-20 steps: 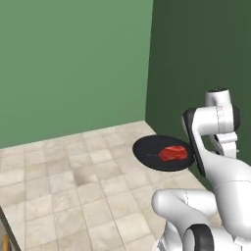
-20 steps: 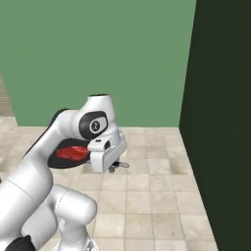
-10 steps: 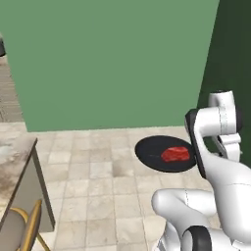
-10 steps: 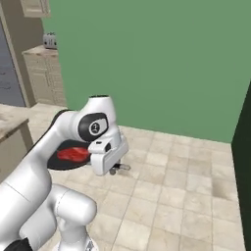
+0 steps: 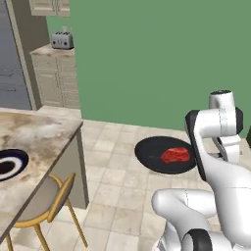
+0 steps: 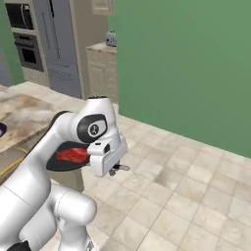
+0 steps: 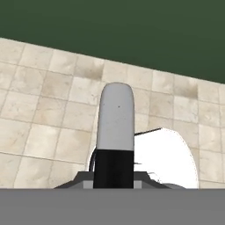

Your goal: Pick up the pan with the steak in it and place it on the dining table. Then place the steak on the plate.

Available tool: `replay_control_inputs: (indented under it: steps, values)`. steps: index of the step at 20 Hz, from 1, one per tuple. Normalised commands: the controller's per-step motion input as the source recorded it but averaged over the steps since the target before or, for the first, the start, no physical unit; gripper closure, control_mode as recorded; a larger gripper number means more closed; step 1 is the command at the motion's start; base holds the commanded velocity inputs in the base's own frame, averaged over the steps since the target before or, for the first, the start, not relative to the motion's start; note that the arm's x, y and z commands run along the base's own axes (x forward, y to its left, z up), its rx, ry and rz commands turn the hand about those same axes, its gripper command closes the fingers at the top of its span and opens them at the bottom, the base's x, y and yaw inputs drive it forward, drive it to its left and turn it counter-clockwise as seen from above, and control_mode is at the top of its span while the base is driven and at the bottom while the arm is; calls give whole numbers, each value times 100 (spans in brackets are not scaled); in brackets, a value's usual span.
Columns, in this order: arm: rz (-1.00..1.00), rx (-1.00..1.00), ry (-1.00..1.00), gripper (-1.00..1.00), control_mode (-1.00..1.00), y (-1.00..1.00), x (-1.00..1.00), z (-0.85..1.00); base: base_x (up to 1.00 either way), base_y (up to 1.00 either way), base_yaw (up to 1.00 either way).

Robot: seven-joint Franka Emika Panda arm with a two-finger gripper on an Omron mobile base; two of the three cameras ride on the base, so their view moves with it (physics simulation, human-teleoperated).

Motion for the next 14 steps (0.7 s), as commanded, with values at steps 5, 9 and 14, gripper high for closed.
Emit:
replay_control_inputs:
  steps: [5, 9, 14]
  values:
    - [0, 0, 0, 100, 100, 0, 0, 0, -1, 0, 50]
    - [0, 0, 0, 100, 100, 0, 0, 0, -1, 0, 50]
    - [0, 0, 0, 100, 100, 0, 0, 0, -2, 0, 50]
